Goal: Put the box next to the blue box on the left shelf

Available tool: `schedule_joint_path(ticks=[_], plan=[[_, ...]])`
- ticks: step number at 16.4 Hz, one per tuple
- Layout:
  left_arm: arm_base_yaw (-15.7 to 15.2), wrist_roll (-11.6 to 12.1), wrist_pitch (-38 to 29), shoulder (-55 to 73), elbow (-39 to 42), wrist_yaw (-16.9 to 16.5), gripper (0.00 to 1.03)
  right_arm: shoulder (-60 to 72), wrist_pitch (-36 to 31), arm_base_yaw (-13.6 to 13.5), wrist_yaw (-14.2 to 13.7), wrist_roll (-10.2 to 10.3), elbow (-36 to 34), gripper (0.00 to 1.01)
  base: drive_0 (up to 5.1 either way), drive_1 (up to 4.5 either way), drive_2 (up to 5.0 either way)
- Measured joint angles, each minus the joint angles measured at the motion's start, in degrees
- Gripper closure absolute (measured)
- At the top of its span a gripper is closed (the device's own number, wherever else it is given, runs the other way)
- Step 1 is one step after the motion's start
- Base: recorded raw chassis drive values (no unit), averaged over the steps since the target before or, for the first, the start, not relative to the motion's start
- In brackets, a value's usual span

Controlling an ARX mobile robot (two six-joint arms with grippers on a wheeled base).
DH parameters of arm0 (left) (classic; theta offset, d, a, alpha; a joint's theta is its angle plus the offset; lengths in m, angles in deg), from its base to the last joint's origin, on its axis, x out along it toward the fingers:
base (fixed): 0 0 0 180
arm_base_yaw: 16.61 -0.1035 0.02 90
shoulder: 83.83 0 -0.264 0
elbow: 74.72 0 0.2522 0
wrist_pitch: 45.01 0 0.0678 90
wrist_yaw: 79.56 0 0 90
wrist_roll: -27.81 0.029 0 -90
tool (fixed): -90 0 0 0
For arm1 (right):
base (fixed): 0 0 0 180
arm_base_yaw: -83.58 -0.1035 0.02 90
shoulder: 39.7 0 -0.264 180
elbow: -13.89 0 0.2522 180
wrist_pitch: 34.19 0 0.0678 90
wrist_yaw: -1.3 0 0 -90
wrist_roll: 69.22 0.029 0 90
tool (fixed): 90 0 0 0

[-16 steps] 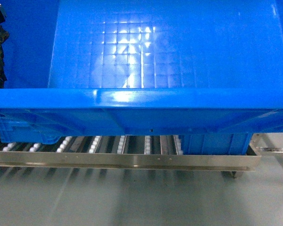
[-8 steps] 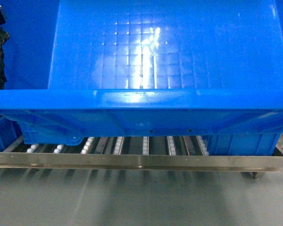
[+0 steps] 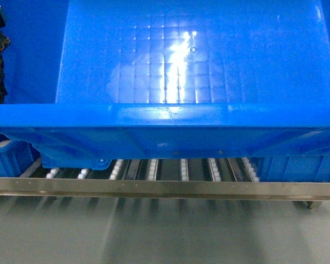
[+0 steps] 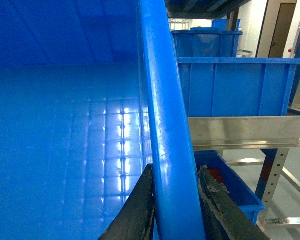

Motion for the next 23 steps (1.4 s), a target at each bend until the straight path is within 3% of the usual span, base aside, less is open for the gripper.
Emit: schedule_joint_path(ticks=[23], plan=[[0.0,0.0,0.0,0.0,0.0,0.0,0.74,0.0,-0.1,0.0,-0.1,0.0,0.0,0.85,0.0,0.0,0.0]])
